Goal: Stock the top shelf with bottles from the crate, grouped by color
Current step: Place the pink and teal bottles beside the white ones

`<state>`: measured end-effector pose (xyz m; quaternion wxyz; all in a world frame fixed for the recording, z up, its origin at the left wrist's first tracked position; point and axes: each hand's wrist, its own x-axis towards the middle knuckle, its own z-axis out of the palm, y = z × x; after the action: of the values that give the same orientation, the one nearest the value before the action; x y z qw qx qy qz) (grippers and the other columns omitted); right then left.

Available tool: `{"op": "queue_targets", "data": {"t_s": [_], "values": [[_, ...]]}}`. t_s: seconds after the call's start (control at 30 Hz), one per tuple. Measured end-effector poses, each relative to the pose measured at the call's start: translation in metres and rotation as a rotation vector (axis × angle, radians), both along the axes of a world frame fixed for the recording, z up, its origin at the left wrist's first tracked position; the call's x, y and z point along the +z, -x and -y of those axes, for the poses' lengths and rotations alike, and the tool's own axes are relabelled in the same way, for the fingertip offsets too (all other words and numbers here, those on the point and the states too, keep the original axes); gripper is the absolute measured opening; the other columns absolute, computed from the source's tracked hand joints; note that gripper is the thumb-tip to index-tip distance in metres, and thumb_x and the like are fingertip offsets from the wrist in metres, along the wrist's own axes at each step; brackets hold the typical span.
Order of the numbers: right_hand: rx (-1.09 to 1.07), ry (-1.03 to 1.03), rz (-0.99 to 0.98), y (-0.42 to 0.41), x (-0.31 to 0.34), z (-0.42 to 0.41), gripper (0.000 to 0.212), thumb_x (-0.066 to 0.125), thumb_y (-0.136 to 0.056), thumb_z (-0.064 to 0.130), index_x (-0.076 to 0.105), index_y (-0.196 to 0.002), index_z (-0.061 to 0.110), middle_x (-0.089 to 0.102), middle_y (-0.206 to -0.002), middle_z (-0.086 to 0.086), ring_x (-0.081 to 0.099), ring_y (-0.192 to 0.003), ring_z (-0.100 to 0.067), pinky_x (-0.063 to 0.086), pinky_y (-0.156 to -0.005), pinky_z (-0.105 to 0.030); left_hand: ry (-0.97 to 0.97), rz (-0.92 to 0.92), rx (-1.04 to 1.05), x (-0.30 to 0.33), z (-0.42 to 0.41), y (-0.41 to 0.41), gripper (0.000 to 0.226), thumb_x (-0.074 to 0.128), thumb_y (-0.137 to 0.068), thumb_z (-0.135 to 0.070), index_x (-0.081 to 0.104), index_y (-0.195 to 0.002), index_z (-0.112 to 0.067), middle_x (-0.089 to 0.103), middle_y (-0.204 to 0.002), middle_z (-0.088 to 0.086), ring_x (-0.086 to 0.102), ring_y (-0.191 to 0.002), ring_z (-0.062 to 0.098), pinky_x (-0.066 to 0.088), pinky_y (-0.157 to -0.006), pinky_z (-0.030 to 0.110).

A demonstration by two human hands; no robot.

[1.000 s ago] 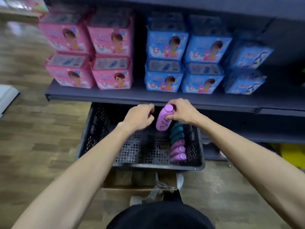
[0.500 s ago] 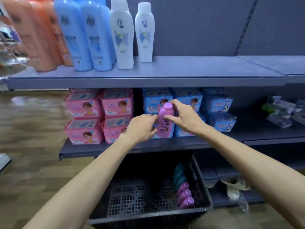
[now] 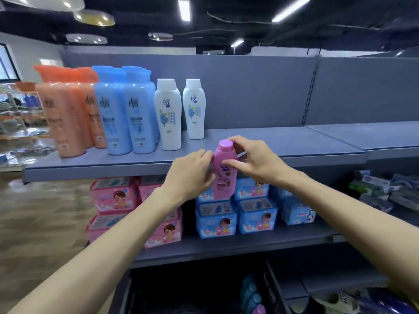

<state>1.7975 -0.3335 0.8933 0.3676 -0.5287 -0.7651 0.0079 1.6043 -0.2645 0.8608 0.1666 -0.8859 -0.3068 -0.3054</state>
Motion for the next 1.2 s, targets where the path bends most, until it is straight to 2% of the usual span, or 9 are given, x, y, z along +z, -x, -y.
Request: {"op": "queue_targets", "data": {"t_s": [0.13, 0.43, 0.6, 0.7, 0.8, 0.87, 1.0, 1.1, 1.2], "values": [[0.023, -0.043, 0.032, 0.0, 0.048, -0.005, 0.038, 0.073, -0.088, 0.028, 0.06, -0.119, 0.011, 0.071, -0.1, 0.001, 0.067, -0.09, -0.011, 0.054, -0.078, -0.017, -0.078, 0.063, 0.031, 0.033, -0.009, -0.004, 0.019, 0.055, -0.084, -0.029, 0.051, -0.093, -0.013, 0.059, -0.088, 0.001, 0.059, -0.08, 0.025, 0.035, -0.053, 0.031], [-0.013, -0.117, 0.123, -0.01, 0.118, -0.027, 0.041, 0.072, -0.087, 0.033, 0.06, -0.12, 0.013, 0.07, -0.104, 0.002, 0.068, -0.092, -0.011, 0.058, -0.083, -0.03, -0.141, 0.086, 0.046, 0.079, -0.027, -0.012, 0.022, 0.054, -0.087, -0.029, 0.054, -0.104, -0.016, 0.061, -0.095, -0.001, 0.061, -0.082, 0.023, 0.036, -0.055, 0.031], [-0.098, -0.102, 0.046, -0.025, 0.111, -0.05, 0.039, 0.072, -0.087, 0.032, 0.061, -0.119, 0.013, 0.07, -0.102, 0.0, 0.068, -0.092, -0.017, 0.057, -0.083, -0.037, -0.066, 0.067, 0.033, 0.073, -0.037, -0.021, 0.023, 0.053, -0.086, -0.032, 0.054, -0.108, -0.023, 0.058, -0.094, -0.004, 0.061, -0.084, 0.022, 0.05, -0.061, 0.036], [-0.135, -0.042, -0.039, -0.031, 0.099, -0.062, 0.039, 0.071, -0.088, 0.031, 0.06, -0.122, 0.014, 0.07, -0.103, 0.0, 0.068, -0.094, -0.017, 0.059, -0.079, -0.034, -0.037, 0.051, 0.046, 0.067, -0.046, -0.025, 0.023, 0.052, -0.087, -0.033, 0.053, -0.108, -0.024, 0.057, -0.095, -0.005, 0.062, -0.084, 0.021, 0.049, -0.061, 0.034], [-0.15, 0.006, -0.136, -0.035, 0.09, -0.073, 0.041, 0.071, -0.087, 0.031, 0.058, -0.124, 0.017, 0.07, -0.105, 0.003, 0.067, -0.096, -0.014, 0.058, -0.084, -0.034, -0.016, 0.045, 0.064, 0.064, -0.055, -0.028, 0.024, 0.051, -0.087, -0.034, 0.054, -0.109, -0.024, 0.058, -0.097, -0.005, 0.063, -0.087, 0.02, 0.048, -0.062, 0.033], [-0.156, 0.045, -0.216, -0.038, 0.082, -0.08, 0.045, 0.075, -0.083, 0.034, 0.057, -0.121, 0.019, 0.069, -0.106, 0.005, 0.067, -0.097, -0.012, 0.057, -0.086, -0.035, -0.001, 0.046, 0.088, 0.062, -0.059, -0.031, 0.022, 0.05, -0.088, -0.034, 0.055, -0.107, -0.023, 0.057, -0.095, -0.005, 0.061, -0.085, 0.02, 0.041, -0.059, 0.03], [-0.131, 0.228, -0.104, -0.044, 0.055, -0.086, 0.059, 0.087, -0.067, 0.037, 0.056, -0.116, 0.023, 0.07, -0.104, 0.008, 0.068, -0.091, -0.008, 0.057, -0.084, -0.032, 0.006, 0.036, 0.137, 0.055, -0.069, -0.036, 0.019, 0.05, -0.089, -0.033, 0.057, -0.103, -0.022, 0.052, -0.093, -0.003, 0.058, -0.08, 0.024, 0.032, -0.057, 0.029], [-0.129, 0.268, -0.094, -0.048, 0.042, -0.089, 0.055, 0.089, -0.065, 0.035, 0.062, -0.112, 0.025, 0.072, -0.099, 0.011, 0.068, -0.085, -0.003, 0.055, -0.08, -0.022, 0.033, 0.049, 0.147, 0.052, -0.081, -0.041, 0.02, 0.05, -0.089, -0.033, 0.057, -0.104, -0.022, 0.052, -0.094, -0.002, 0.058, -0.078, 0.025, 0.037, -0.058, 0.03], [-0.159, 0.237, -0.088, -0.053, 0.041, -0.098, 0.053, 0.089, -0.065, 0.036, 0.065, -0.111, 0.025, 0.073, -0.095, 0.011, 0.068, -0.084, -0.003, 0.055, -0.078, -0.02, 0.056, 0.064, 0.155, 0.052, -0.093, -0.049, 0.021, 0.051, -0.089, -0.033, 0.056, -0.103, -0.02, 0.053, -0.094, -0.001, 0.058, -0.078, 0.026, 0.041, -0.06, 0.031]]}}
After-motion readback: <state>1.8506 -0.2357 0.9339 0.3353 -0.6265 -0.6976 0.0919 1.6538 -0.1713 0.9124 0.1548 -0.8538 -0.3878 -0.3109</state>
